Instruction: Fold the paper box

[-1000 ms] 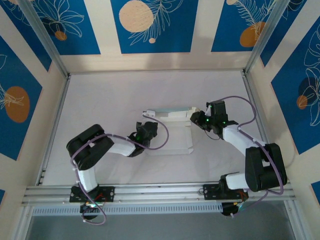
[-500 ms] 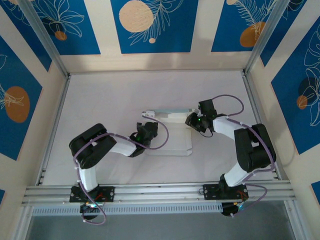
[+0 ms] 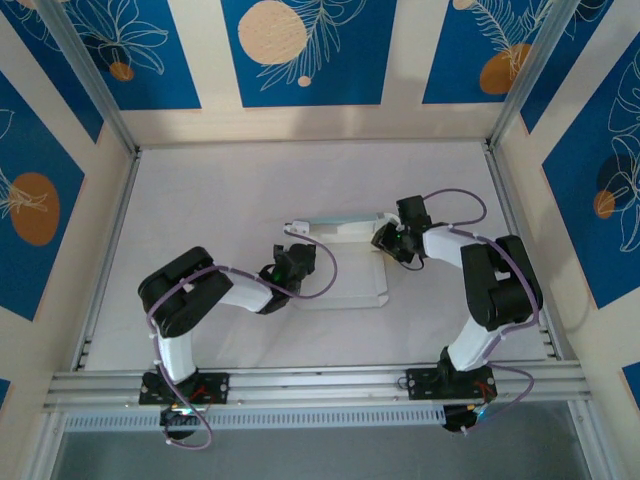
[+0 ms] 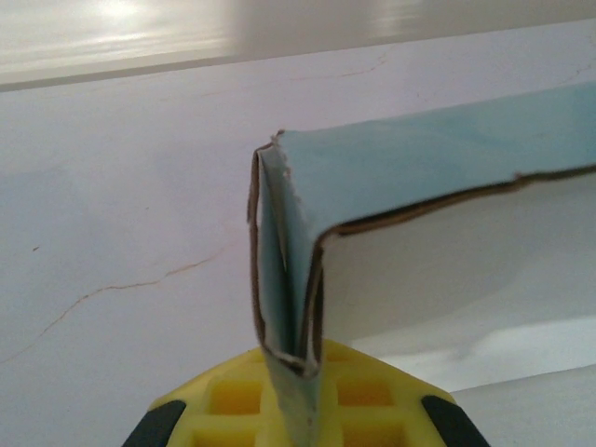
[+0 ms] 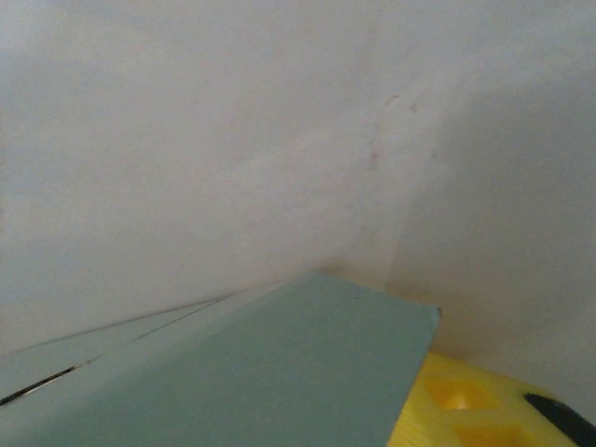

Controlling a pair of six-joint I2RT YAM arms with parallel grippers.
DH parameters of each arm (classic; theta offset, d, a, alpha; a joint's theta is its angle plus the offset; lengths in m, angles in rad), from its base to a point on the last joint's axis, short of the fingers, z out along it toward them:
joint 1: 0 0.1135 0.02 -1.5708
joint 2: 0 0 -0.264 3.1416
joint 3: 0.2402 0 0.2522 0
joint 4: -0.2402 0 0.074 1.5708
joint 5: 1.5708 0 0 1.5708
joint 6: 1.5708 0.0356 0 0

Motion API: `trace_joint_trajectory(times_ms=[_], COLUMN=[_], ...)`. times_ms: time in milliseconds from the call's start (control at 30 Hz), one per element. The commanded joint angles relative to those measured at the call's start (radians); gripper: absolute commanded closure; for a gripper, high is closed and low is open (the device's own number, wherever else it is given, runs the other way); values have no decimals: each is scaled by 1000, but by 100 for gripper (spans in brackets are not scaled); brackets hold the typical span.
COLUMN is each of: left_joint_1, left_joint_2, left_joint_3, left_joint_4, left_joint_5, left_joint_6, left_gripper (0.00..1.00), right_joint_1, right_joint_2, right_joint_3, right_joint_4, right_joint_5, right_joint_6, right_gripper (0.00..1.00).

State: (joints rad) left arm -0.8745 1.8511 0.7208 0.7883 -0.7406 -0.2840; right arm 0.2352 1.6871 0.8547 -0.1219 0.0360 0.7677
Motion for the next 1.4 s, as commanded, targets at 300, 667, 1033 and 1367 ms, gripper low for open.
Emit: trace_joint_trajectory(times_ms=[300, 667, 1033, 1367], left_joint_1=[6, 6, 6, 5], left_joint_2=[32, 30, 23, 18], left_joint_3=[3, 5, 11, 16], left_joint_4=[-52, -55, -76, -89], left_joint_5=[47, 50, 26, 32], left_joint_6=[-27, -29, -21, -13], left_gripper=[100, 100, 100, 100], right_joint_1=[18, 46, 55, 150], right_joint_2=[-70, 34, -180, -414], right_joint_3=[-30, 55, -89, -302], right_joint_4=[148, 21, 89, 352], right_joint_5=[-205, -198, -7, 128], right_joint_6=[-8, -112, -157, -296], right_gripper=[58, 62, 64, 67])
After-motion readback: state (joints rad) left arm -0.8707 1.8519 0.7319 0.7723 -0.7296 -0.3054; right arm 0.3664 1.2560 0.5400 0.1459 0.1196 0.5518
